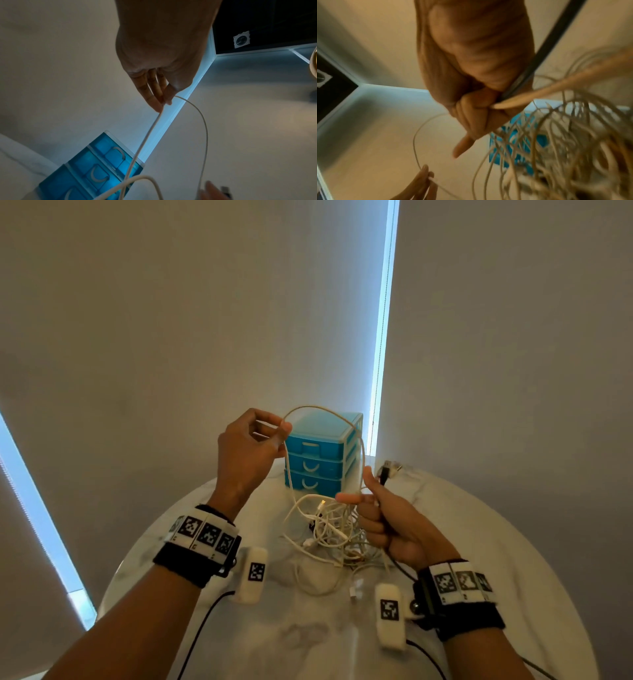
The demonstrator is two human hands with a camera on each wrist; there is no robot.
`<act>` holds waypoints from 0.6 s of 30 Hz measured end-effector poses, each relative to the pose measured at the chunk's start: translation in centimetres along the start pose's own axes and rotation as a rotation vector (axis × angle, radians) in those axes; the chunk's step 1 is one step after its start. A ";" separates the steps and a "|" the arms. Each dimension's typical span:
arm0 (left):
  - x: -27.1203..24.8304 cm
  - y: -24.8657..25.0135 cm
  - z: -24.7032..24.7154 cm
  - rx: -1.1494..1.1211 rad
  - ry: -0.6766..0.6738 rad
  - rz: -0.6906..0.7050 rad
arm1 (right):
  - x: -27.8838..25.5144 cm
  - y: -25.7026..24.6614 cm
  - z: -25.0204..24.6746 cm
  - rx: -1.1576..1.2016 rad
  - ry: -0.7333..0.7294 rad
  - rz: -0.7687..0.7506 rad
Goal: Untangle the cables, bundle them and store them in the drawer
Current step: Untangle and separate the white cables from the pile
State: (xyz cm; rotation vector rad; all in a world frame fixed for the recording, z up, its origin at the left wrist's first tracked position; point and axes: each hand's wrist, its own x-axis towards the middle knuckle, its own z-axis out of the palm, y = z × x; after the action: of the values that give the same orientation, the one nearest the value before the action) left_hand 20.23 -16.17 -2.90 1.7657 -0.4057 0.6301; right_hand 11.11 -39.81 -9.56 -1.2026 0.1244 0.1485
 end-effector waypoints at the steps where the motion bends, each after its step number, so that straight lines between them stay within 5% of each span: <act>1: -0.2 0.2 0.1 -0.011 -0.020 0.014 | 0.6 0.3 0.1 0.088 -0.005 0.011; 6: -1.0 0.1 0.1 -0.003 -0.395 0.150 | 2.7 0.2 -0.9 0.569 0.051 -0.110; 11: -1.6 -2.5 0.0 -0.022 -0.938 0.002 | 2.3 -1.6 -3.5 0.711 0.034 -0.310; 15: -2.0 -3.1 0.2 0.067 -1.029 -0.020 | 1.3 -2.6 -4.9 0.820 -0.030 -0.315; 18: -1.2 -3.9 -0.3 0.234 -0.874 0.021 | 1.0 -3.0 -6.6 0.840 0.034 -0.394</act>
State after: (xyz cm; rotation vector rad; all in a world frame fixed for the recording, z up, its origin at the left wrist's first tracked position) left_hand 21.45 -14.87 -6.57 2.2075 -0.9696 -0.1321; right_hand 12.51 -46.97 -9.27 -0.3736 -0.0268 -0.2548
